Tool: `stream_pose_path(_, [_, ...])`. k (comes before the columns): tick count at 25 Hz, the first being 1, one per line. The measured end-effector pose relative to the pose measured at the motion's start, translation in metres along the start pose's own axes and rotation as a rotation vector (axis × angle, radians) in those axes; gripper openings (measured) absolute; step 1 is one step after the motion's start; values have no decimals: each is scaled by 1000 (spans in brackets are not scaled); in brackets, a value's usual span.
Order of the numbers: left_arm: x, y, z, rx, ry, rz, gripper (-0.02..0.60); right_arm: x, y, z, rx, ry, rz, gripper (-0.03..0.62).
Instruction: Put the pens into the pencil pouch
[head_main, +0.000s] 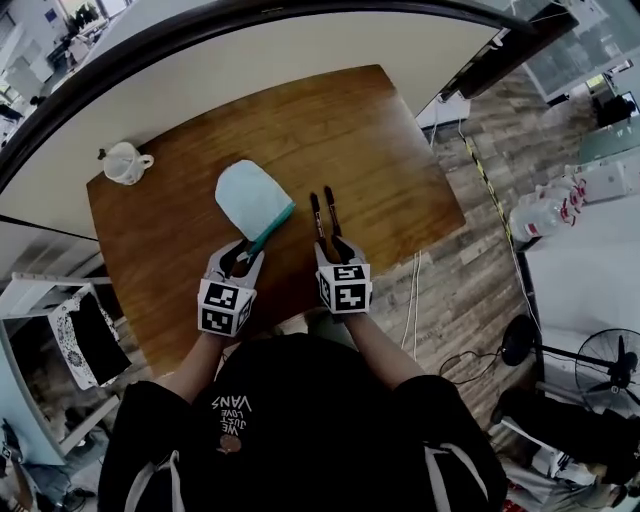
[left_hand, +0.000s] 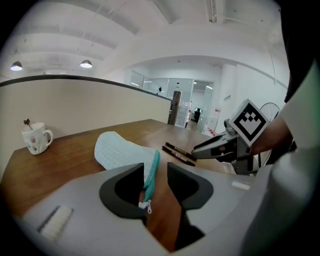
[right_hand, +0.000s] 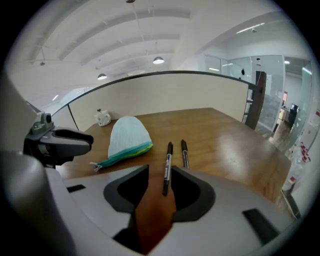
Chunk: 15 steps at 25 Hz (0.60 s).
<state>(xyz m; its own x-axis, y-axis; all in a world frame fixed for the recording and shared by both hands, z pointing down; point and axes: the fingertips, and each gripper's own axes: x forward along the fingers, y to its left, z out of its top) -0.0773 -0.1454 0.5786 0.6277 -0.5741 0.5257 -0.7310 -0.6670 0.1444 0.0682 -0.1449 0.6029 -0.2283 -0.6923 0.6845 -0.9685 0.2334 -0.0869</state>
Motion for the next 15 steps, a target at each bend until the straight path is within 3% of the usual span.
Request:
stream_pose_path(9, [16,4,5,32,2,66,130,27,-8,-10,-57,93,28,144])
stream_pose_path(15, [32,2,-12,98,72,50,130,37,-9,-22,-73,149,28,143])
